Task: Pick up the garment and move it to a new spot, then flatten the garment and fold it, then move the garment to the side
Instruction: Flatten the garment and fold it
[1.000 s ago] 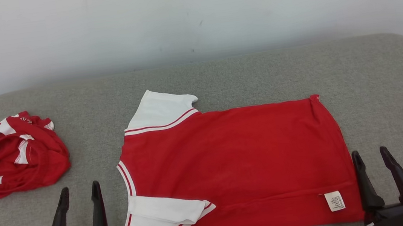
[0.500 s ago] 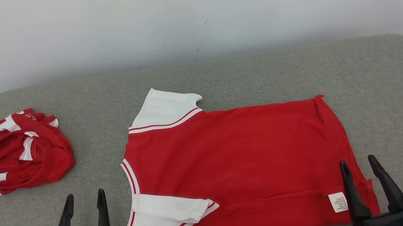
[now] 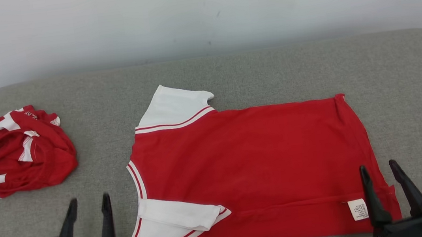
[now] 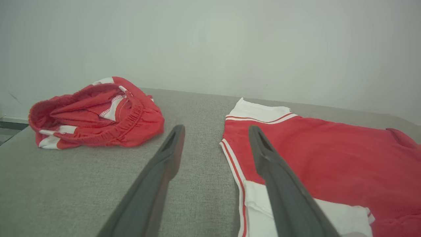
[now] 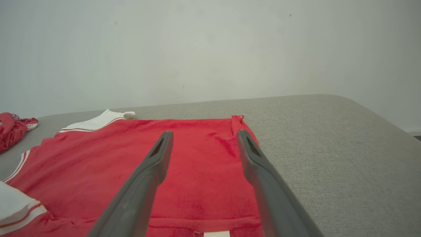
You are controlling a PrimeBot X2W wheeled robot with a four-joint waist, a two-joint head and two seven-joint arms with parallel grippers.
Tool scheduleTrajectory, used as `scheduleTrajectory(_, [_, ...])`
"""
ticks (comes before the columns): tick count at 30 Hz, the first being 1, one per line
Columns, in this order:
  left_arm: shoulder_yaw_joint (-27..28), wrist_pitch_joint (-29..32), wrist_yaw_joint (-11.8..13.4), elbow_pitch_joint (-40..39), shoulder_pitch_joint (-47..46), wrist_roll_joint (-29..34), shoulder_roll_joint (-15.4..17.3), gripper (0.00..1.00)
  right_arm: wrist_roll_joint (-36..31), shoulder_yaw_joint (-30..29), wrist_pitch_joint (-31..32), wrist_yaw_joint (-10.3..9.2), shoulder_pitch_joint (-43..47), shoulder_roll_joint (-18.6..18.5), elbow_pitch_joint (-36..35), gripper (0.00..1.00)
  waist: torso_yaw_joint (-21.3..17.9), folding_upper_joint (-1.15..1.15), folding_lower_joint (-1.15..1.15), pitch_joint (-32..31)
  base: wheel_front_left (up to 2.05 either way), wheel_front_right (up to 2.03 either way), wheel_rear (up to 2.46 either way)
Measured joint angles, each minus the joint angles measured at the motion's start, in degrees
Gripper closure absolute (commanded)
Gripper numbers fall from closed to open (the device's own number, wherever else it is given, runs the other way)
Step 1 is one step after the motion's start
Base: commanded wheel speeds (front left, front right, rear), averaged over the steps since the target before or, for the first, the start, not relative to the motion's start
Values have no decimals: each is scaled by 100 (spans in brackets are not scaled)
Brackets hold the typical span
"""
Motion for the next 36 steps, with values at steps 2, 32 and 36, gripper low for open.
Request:
scheduleTrajectory(2, [-21,-1,-8,49,-299,5,86,0,7,20,0,0,-175,-105,123,0,-6,0,0,65,0,0,0])
scheduleTrajectory(32, [-3677,1303,-43,2873,-5961,-2591,2078,0,733,1421,1633,0,-4787,-901,2717,0,-614,1,2,2278,0,0,0])
scheduleTrajectory(36, [-4044,1410,-43,3233,-6269,-2884,2218,0,846,1714,1720,0,-5139,-821,2953,0,-761,2,1,2450,0,0,0])
